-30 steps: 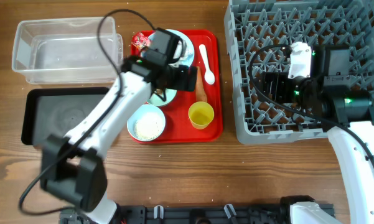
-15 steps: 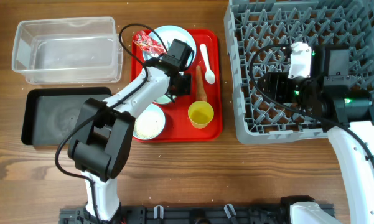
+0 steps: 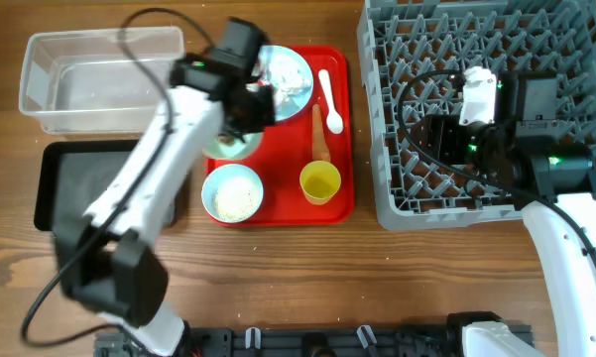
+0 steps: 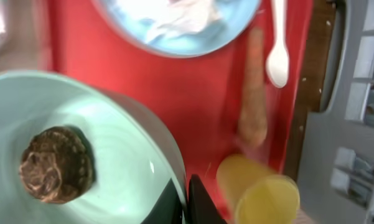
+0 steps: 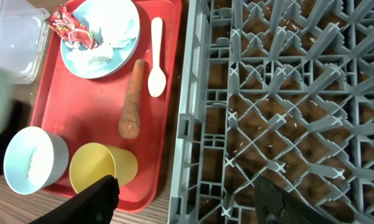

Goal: Sort waste into correct bins and load items into the dishwasher rack
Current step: 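Tip the green bowl over the black tray to drop the mushroom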

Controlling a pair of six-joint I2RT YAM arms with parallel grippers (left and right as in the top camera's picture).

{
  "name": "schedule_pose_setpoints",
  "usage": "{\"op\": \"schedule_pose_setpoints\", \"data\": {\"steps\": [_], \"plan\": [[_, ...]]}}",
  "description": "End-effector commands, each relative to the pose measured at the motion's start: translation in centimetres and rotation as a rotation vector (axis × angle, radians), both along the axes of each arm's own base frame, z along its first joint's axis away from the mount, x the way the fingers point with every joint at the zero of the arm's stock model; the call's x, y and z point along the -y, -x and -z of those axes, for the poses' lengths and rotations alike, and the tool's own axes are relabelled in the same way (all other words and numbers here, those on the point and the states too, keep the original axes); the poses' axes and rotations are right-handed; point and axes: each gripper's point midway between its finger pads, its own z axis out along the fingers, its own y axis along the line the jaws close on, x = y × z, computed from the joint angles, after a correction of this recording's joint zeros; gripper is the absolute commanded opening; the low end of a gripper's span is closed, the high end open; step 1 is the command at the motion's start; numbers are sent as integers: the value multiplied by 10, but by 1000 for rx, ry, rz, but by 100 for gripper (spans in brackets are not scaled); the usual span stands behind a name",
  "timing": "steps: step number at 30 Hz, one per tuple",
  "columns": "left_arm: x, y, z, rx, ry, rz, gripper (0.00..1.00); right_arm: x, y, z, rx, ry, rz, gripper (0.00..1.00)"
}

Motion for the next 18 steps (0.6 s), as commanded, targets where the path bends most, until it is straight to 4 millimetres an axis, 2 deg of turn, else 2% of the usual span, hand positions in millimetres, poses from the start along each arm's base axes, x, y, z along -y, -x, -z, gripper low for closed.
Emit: {"op": "schedule_pose_setpoints", "data": {"steps": [1, 2, 3, 7, 12, 18], "plan": [[-60, 15, -26, -47, 45, -152, 4, 1, -4, -5, 11, 1, 6, 72], [-86, 25, -25, -99, 40, -194, 4, 2, -4, -5, 9, 1, 6, 72], [-102, 32, -22, -135, 66, -206, 4, 2, -4, -5, 9, 0, 6, 72], [-131, 31, -9, -133, 259, -211, 4, 2, -4, -5, 10, 1, 6, 72], [-157, 19, 1, 4, 585, -228, 4, 2, -2, -4, 2, 1, 6, 72], [-217, 32, 10, 199, 863, -375, 4, 2, -1, -3, -6, 0, 7, 72]]}}
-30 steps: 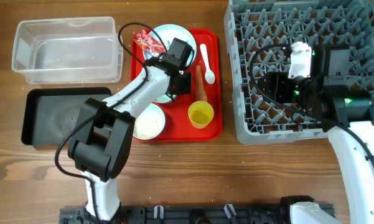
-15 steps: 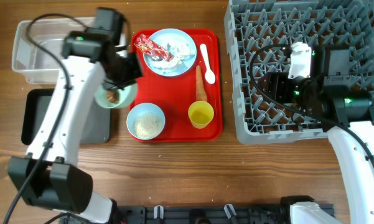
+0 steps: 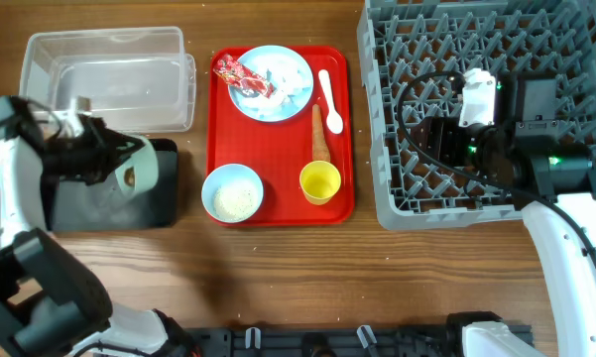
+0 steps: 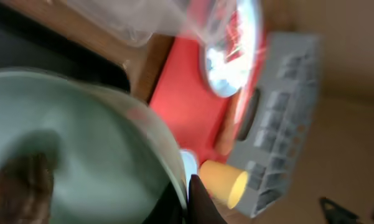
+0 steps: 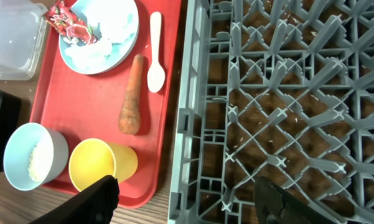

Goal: Sort waste into correct bins and load items into the dishwasher rack
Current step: 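Tip the green bowl over the black tray to drop the mushroom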

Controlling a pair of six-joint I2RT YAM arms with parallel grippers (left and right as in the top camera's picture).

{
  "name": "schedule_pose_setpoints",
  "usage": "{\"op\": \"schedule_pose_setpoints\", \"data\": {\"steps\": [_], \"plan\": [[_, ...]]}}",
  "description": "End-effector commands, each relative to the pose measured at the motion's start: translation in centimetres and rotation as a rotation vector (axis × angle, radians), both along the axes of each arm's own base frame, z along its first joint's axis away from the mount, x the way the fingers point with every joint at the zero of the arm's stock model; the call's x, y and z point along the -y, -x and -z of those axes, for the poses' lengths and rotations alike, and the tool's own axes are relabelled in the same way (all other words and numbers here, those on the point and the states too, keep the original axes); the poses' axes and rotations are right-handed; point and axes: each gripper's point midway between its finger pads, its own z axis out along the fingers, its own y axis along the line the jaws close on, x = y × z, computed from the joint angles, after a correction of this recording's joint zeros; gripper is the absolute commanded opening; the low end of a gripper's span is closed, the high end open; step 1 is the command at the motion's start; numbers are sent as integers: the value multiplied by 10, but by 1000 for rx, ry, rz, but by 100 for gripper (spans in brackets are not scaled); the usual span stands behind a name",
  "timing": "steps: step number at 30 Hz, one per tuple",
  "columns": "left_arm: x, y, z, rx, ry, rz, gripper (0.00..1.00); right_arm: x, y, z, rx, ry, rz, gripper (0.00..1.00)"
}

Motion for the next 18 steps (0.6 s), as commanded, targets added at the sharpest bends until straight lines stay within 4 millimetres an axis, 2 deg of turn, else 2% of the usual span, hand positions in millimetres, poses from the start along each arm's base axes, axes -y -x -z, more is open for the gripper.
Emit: {"op": "schedule_pose_setpoints", "data": {"steps": [1, 4, 8, 11, 15, 18], "plan": [[-24, 9, -12, 176, 212, -99, 4, 1, -4, -5, 9, -1, 8, 72], [-44, 17, -15, 257, 320, -183, 4, 1, -4, -5, 9, -1, 7, 72], [-57, 17, -18, 330, 417, -219, 4, 1, -3, -5, 6, -1, 7, 72], [-56, 14, -19, 348, 414, -206, 4, 1, -3, -4, 6, -1, 8, 72], [-53, 11, -36, 415, 431, -177, 4, 1, -3, -5, 6, -1, 7, 72], [-37, 3, -54, 441, 343, -103, 4, 1, -3, -5, 6, -1, 7, 73]]}}
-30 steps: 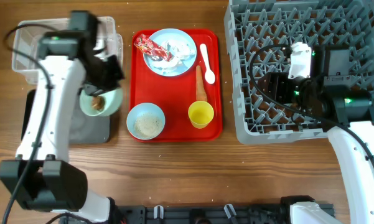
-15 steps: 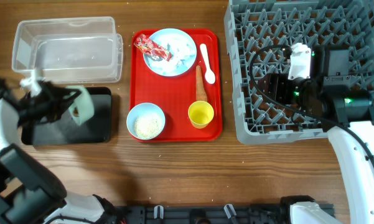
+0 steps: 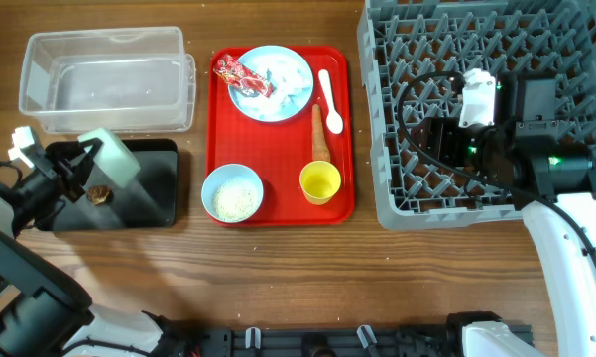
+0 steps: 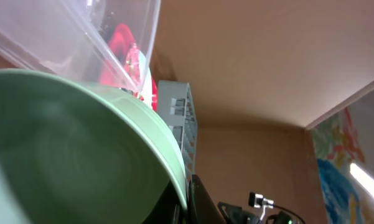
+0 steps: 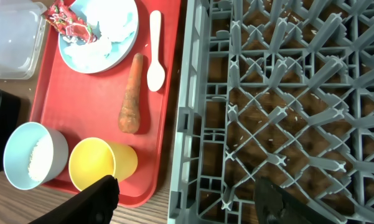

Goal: Sort waste into correct bins and load items into the dishwasher rack
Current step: 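Tip the green bowl over the black tray to drop the mushroom, then grasp the blue bowl of rice with the left gripper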

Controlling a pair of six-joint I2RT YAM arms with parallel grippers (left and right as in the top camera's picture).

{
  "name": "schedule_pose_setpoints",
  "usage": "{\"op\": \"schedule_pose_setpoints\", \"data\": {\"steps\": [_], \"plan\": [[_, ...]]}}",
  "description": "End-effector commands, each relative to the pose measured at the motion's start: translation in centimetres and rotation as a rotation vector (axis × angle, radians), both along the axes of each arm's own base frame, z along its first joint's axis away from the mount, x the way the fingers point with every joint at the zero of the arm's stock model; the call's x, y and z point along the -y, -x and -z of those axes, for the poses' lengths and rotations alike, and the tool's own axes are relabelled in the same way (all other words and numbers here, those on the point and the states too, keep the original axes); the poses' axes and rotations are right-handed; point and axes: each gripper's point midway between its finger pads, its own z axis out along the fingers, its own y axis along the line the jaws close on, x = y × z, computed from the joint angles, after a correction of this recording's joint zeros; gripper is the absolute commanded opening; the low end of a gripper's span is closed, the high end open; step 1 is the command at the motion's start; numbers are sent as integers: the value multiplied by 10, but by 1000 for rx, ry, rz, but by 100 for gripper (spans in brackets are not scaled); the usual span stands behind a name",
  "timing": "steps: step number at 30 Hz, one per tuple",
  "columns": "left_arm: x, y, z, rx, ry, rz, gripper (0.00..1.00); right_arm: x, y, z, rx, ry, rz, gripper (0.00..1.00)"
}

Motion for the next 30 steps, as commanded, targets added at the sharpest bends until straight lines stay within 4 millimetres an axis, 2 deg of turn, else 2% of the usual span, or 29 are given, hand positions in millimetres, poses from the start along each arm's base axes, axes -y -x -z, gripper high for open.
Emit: {"op": "schedule_pose_setpoints", "data": {"steps": [1, 4, 5, 6, 9, 11, 13, 14, 17, 20, 22, 24, 25, 27, 28, 30], "plan": [[30, -12, -34, 70, -186, 91, 4, 1, -4, -5, 10, -1, 8, 73], [77, -20, -42, 6, -452, 177, 4, 1, -4, -5, 11, -1, 7, 73], [99, -21, -43, -7, -558, 212, 4, 1, -4, -5, 10, -1, 7, 73], [112, -23, -40, -27, -639, 225, 4, 1, -4, -5, 10, -1, 8, 73], [183, -29, -12, -67, -1051, 313, 4, 1, -4, -5, 10, -1, 7, 73], [216, -34, 5, -50, -1224, 349, 4, 1, -4, -5, 10, -1, 8, 73], [235, -40, 23, -50, -1349, 347, 4, 1, -4, -5, 9, -1, 8, 73], [248, -44, 39, -47, -1425, 358, 4, 1, -3, -5, 8, -1, 8, 73], [262, -48, 79, -83, -1528, 401, 4, 1, -2, -4, 3, -1, 7, 73], [263, -49, 111, -147, -1538, 428, 4, 1, -3, -4, 3, -1, 7, 73], [263, -52, 121, -157, -1545, 435, 4, 1, -3, -4, 3, -1, 8, 73], [266, -56, 121, -141, -1540, 422, 4, 1, -3, -4, 3, -1, 7, 73], [266, -57, 120, -135, -1537, 416, 8, 1, -3, -4, 3, -1, 7, 73], [267, -59, 119, -130, -1536, 411, 41, 1, -3, -4, 3, -1, 7, 73], [267, -59, 118, -129, -1535, 411, 51, 1, -3, -4, 3, -1, 7, 73], [267, -58, 111, -137, -1536, 417, 58, 2, -3, -4, 4, 0, 7, 73]]}}
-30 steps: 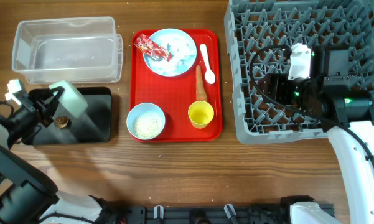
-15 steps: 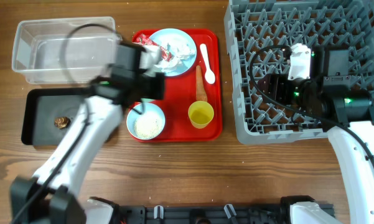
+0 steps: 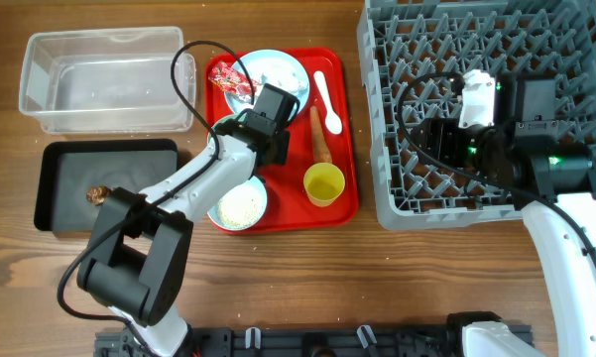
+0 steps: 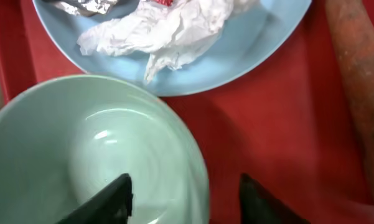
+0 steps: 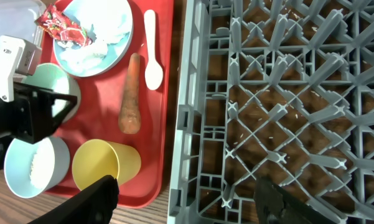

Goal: Sort waste into correct bins and load items into the dishwasher rack
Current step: 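Grasp the blue bowl of rice with the left gripper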

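Note:
The pale green bowl (image 4: 106,155) stands empty on the red tray (image 3: 335,213), just below the blue plate (image 4: 261,37) of crumpled tissue and a red wrapper. My left gripper (image 4: 190,194) is open, one finger inside the bowl's rim and the other outside it. A brown food lump (image 3: 97,194) lies in the black tray (image 3: 129,164). The carrot (image 3: 319,134), white spoon (image 3: 329,99), yellow cup (image 3: 323,184) and rice bowl (image 3: 238,206) are on the red tray. My right gripper (image 5: 188,205) hangs open over the grey dishwasher rack (image 3: 565,59).
A clear plastic bin (image 3: 104,79) stands at the back left, above the black tray. The left arm lies across the tray's left side. The rack fills the right of the wooden table.
The green bowl was tipped in my left gripper over the black tray. Now it stands empty on the red tray, with the left gripper open over its rim. The right arm is unmoved.
My left gripper held the green bowl with the brown lump over the red tray. Then it held the bowl at the black tray, then tipped there with the lump lying in the tray. Now the bowl is on the red tray, released.

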Controlling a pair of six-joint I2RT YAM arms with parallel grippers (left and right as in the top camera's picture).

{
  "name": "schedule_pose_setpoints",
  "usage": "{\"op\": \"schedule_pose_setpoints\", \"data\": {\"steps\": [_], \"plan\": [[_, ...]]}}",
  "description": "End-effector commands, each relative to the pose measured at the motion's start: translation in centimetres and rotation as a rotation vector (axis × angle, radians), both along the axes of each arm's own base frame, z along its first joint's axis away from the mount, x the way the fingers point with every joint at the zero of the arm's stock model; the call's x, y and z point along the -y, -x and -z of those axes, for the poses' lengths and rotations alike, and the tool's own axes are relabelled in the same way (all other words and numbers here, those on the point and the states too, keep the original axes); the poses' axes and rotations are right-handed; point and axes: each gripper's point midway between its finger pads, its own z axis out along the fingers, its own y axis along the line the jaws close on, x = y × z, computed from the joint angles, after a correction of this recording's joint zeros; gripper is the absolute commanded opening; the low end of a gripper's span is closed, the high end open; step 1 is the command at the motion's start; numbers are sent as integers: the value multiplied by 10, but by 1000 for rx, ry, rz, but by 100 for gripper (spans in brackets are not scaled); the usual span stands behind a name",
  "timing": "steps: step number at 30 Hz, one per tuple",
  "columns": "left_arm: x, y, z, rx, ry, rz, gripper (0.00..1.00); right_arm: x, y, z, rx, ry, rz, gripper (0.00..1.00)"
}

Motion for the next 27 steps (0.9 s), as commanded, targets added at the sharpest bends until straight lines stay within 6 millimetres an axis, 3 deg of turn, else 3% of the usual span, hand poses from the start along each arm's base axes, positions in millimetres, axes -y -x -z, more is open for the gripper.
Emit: {"op": "schedule_pose_setpoints", "data": {"steps": [1, 4, 6, 9, 14, 18, 21, 24, 27], "plan": [[-4, 1, -21, -12, -9, -35, 59, 1, -4, -6, 12, -1, 7, 73], [3, 21, -57, -95, 84, -89, 55, 1, -4, -6, 13, 0, 6, 73], [15, 49, -67, -208, 197, -121, 51, 1, -4, -6, 13, 0, 6, 73], [10, 89, -50, -371, 179, -208, 48, 1, -4, -6, 13, -1, 6, 73], [16, 125, -3, -434, 132, -183, 47, 1, -5, -6, 17, -1, 7, 74], [5, 135, 21, -420, 87, -231, 39, 1, -5, -6, 15, -2, 7, 73], [-4, 138, 35, -413, 47, -244, 27, 1, -5, -6, 15, -2, 7, 74], [-5, 135, 36, -393, 42, -245, 6, 1, -5, -6, 15, -2, 7, 74], [-1, 128, 33, -374, 60, -242, 4, 1, -5, -6, 15, -2, 7, 74]]}}
